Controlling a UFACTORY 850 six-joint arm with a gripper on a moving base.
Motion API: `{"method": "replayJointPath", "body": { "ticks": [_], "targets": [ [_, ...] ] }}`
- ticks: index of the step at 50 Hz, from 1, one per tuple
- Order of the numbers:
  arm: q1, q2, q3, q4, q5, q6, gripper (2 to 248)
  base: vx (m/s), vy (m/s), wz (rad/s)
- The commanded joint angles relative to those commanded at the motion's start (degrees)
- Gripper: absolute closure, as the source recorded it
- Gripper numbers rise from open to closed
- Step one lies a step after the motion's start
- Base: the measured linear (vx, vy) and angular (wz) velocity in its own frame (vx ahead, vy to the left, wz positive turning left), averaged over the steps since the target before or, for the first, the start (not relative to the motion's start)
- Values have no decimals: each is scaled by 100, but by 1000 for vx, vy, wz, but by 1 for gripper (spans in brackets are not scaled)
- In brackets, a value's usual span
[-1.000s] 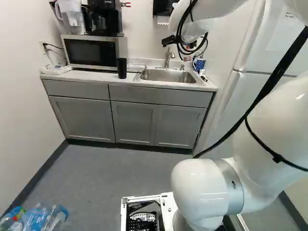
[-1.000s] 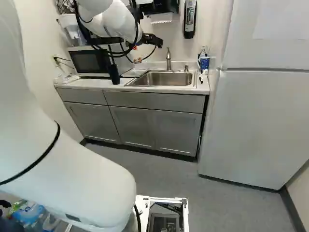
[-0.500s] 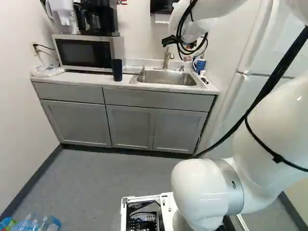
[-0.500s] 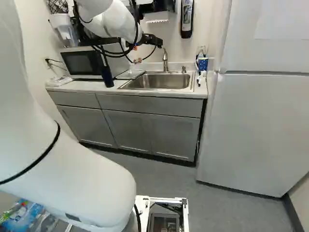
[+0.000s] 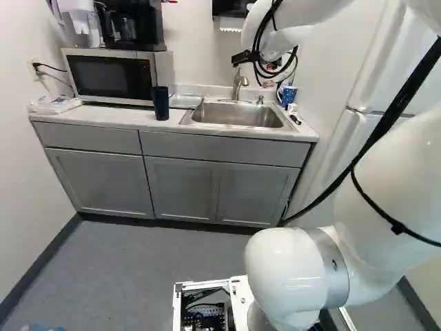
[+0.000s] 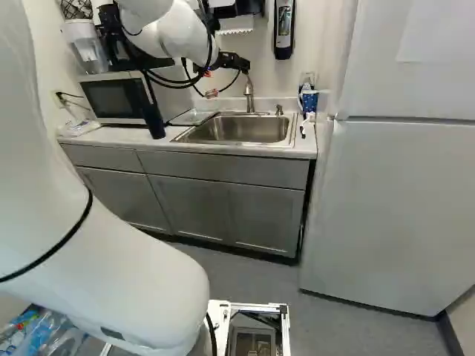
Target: Rinse the cup and place it in the tray
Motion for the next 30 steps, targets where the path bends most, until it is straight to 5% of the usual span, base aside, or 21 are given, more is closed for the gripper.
{"method": "replayJointPath", "body": {
  "ticks": [30],
  "targets": [
    [0,0,0,0,0,0,3,103,-47,75]
  ]
}}
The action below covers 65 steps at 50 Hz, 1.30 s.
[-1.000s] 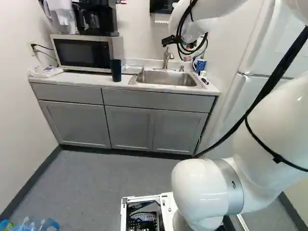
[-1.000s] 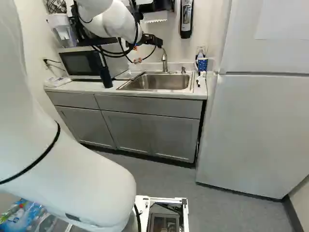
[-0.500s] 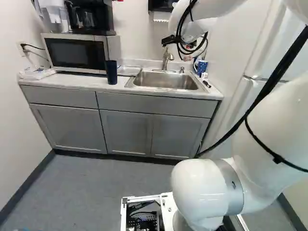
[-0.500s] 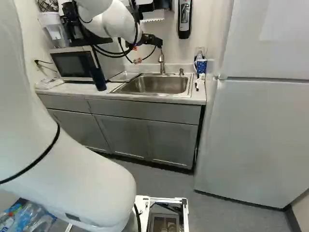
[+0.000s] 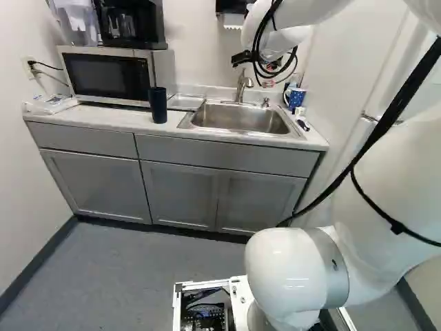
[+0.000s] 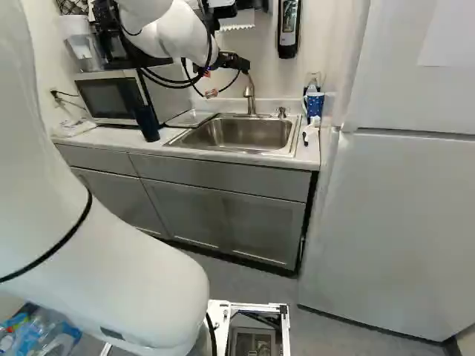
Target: Rinse the cup and place it in the tray
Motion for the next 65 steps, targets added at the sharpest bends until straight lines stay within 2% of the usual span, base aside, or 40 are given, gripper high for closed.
{"method": "replayJointPath", "body": {
  "ticks": [35,65],
  "targets": [
    [0,0,0,0,0,0,3,27,-10,132],
    [0,0,0,0,0,0,3,10,-4,12]
  ]
}}
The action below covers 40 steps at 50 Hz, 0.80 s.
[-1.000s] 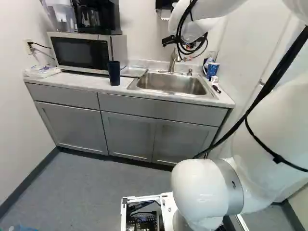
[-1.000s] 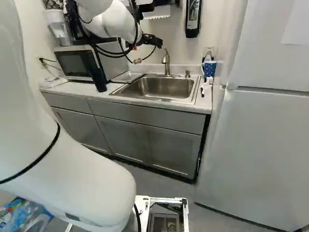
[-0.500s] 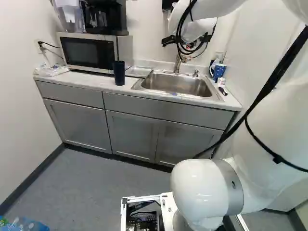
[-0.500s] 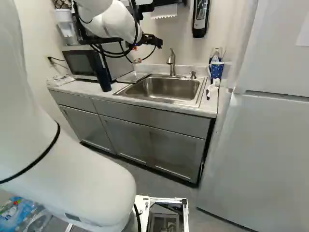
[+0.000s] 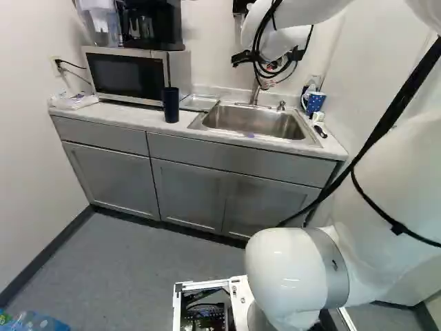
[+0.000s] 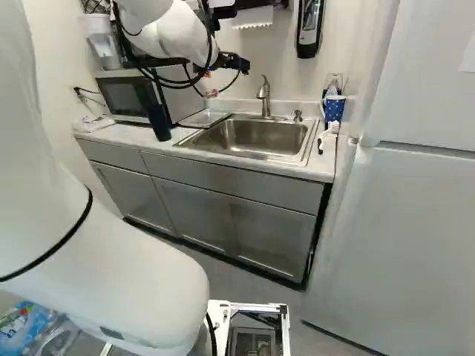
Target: Rinse the cup and place it in the tray
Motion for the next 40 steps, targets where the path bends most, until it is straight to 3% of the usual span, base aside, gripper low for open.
{"method": "replayJointPath", "body": {
  "ticks": [40],
  "targets": [
    [0,0,0,0,0,0,3,65,-21,2]
  ]
}}
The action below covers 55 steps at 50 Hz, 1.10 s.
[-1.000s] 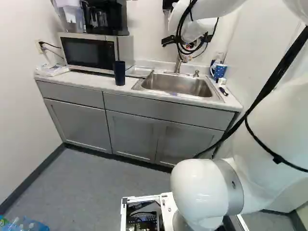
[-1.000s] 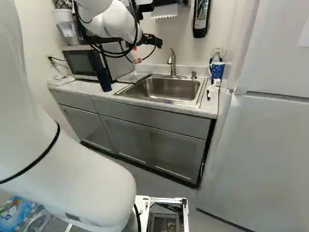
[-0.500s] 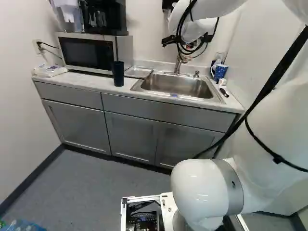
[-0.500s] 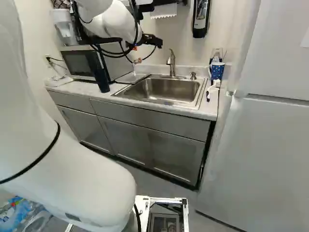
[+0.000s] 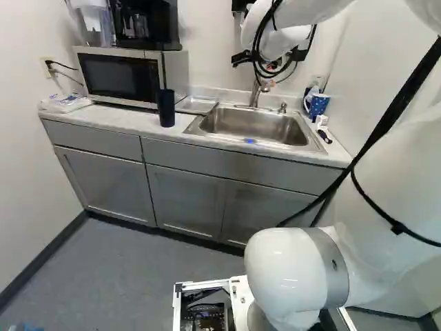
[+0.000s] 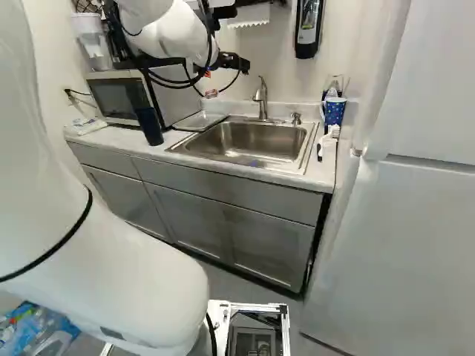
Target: Rinse the cup and place it in the tray
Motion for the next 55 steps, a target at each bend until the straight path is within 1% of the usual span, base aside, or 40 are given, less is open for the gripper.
{"method": "replayJointPath", "body": {
  "ticks": [23,42,55],
  "targets": [
    [0,-8,-7,0,0,0,3,88,-22,3],
    [1,-14,-13,0,0,0,3,-1,0,1],
    [8,-187,-174,0,0,0,3,0,0,0]
  ]
}}
